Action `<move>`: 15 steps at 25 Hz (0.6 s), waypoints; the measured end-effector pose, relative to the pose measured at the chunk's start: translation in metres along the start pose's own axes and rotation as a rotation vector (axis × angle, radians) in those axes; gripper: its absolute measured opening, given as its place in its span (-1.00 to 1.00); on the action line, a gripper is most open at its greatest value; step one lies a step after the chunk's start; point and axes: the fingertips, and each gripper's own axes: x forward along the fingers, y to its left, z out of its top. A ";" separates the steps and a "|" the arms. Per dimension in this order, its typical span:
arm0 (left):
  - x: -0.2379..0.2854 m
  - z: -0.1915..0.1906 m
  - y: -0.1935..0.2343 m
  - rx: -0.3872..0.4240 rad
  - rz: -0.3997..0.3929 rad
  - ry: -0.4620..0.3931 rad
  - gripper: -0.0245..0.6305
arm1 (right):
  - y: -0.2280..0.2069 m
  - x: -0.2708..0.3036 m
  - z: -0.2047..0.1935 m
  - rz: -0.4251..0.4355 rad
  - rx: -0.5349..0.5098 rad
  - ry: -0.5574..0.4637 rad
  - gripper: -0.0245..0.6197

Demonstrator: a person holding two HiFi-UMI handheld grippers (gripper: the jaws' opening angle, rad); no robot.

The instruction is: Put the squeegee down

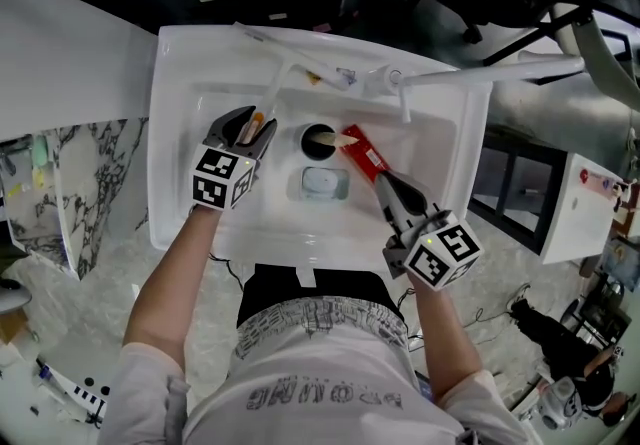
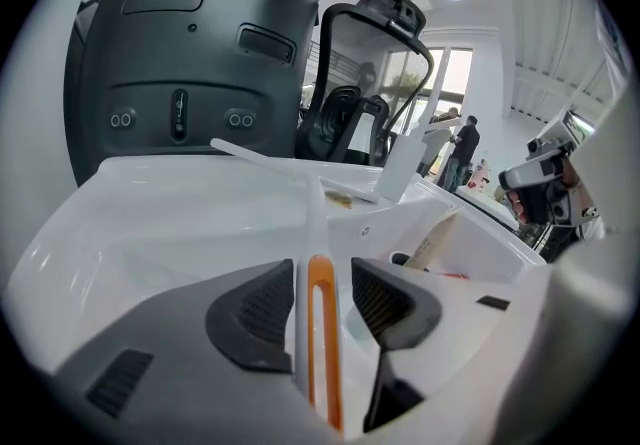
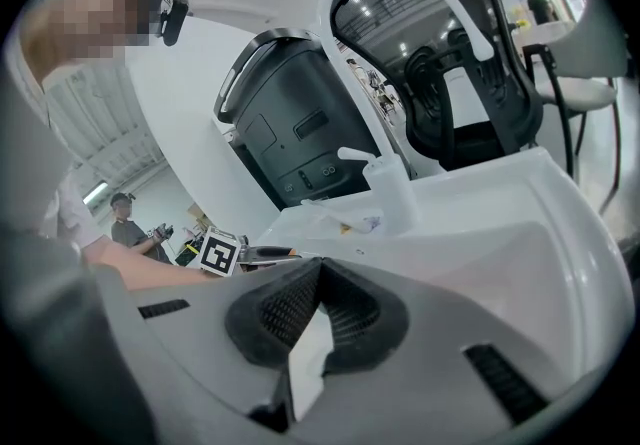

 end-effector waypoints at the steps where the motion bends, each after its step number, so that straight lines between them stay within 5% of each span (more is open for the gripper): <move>1: -0.003 0.002 -0.001 0.002 0.002 -0.005 -0.32 | 0.002 -0.001 0.001 0.001 -0.002 -0.005 -0.90; 15: -0.061 0.039 -0.024 0.005 -0.007 -0.117 -0.33 | 0.036 -0.014 0.007 0.005 -0.029 -0.061 -0.90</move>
